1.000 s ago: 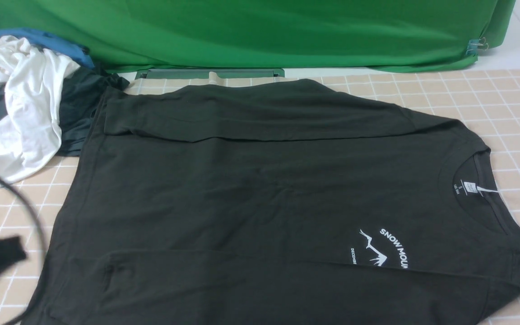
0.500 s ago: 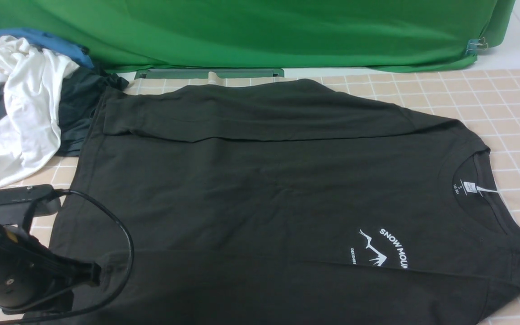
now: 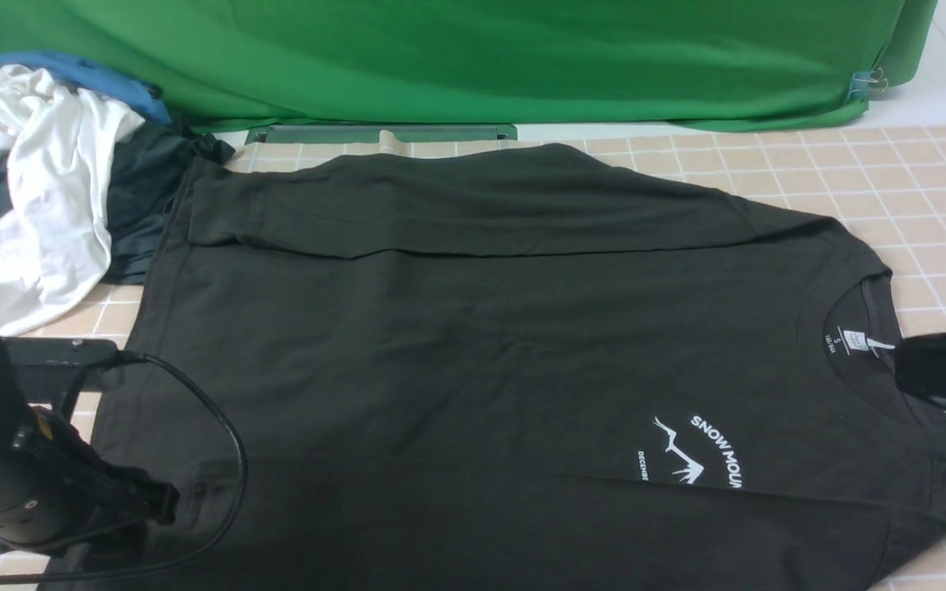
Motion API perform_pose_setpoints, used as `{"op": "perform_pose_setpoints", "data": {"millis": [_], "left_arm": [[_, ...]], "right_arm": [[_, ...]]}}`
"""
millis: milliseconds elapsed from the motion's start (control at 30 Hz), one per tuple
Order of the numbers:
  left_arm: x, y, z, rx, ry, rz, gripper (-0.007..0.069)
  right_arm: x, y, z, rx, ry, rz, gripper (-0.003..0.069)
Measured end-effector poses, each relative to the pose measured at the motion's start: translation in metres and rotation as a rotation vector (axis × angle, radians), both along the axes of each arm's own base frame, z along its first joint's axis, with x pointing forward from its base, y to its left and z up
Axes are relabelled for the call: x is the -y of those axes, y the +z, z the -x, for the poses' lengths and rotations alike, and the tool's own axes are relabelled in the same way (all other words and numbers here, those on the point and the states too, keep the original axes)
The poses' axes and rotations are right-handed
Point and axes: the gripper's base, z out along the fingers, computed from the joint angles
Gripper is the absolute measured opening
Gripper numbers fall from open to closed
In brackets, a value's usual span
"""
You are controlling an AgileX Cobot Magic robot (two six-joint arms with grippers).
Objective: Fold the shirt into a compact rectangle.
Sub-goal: 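Grasp the left edge of the dark T-shirt lying flat on the table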
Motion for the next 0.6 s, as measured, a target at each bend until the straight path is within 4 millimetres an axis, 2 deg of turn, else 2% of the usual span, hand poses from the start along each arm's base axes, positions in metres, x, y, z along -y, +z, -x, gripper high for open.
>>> {"op": "perform_pose_setpoints", "data": {"millis": [133, 267, 400, 533, 600], "left_arm": [[0.002, -0.009, -0.003, -0.025, 0.017, 0.016, 0.051], [0.003, -0.014, -0.007, -0.056, 0.014, 0.031, 0.0481], [0.005, -0.017, -0.009, -0.086, 0.026, 0.043, 0.0334], [0.007, -0.011, -0.012, -0.118, 0.038, 0.057, 0.0109], [0.007, -0.008, -0.012, -0.131, 0.032, 0.051, 0.0081]], "right_arm": [[0.0, 0.001, -0.001, 0.012, -0.002, -0.008, 0.0037], [0.0, 0.002, -0.001, 0.025, -0.005, -0.015, 0.0037], [-0.001, 0.003, -0.002, 0.028, -0.005, -0.02, 0.0037], [-0.001, 0.003, -0.002, 0.029, -0.006, -0.02, 0.0037], [-0.001, 0.003, -0.002, 0.029, -0.006, -0.02, 0.0037]]}}
